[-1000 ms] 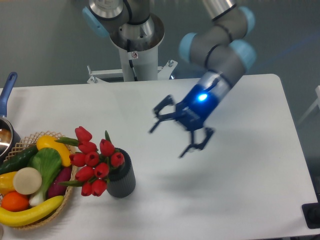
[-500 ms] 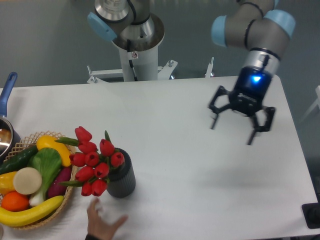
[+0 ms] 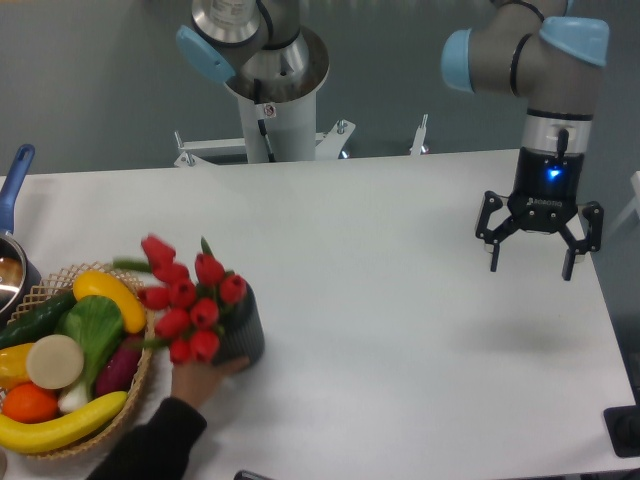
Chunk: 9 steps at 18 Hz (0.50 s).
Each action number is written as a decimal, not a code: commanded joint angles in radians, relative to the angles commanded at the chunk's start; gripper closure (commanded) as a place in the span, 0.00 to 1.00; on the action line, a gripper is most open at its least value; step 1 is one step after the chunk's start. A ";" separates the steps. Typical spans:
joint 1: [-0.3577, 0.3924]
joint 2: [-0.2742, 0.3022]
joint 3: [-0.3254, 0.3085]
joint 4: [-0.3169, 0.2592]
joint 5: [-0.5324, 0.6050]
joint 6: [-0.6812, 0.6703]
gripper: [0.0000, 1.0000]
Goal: Insert the flowers into the vase
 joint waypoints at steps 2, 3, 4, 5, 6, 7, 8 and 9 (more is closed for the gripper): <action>-0.002 0.002 -0.002 -0.002 0.035 0.000 0.00; -0.005 0.003 0.000 -0.002 0.058 0.008 0.00; -0.012 0.003 0.002 -0.002 0.083 0.023 0.00; -0.024 0.003 0.005 -0.003 0.103 0.028 0.00; -0.029 0.003 0.005 -0.006 0.123 0.028 0.00; -0.031 0.005 0.003 -0.008 0.138 0.029 0.00; -0.034 0.006 -0.003 -0.009 0.152 0.028 0.00; -0.044 0.006 -0.008 -0.009 0.172 0.029 0.00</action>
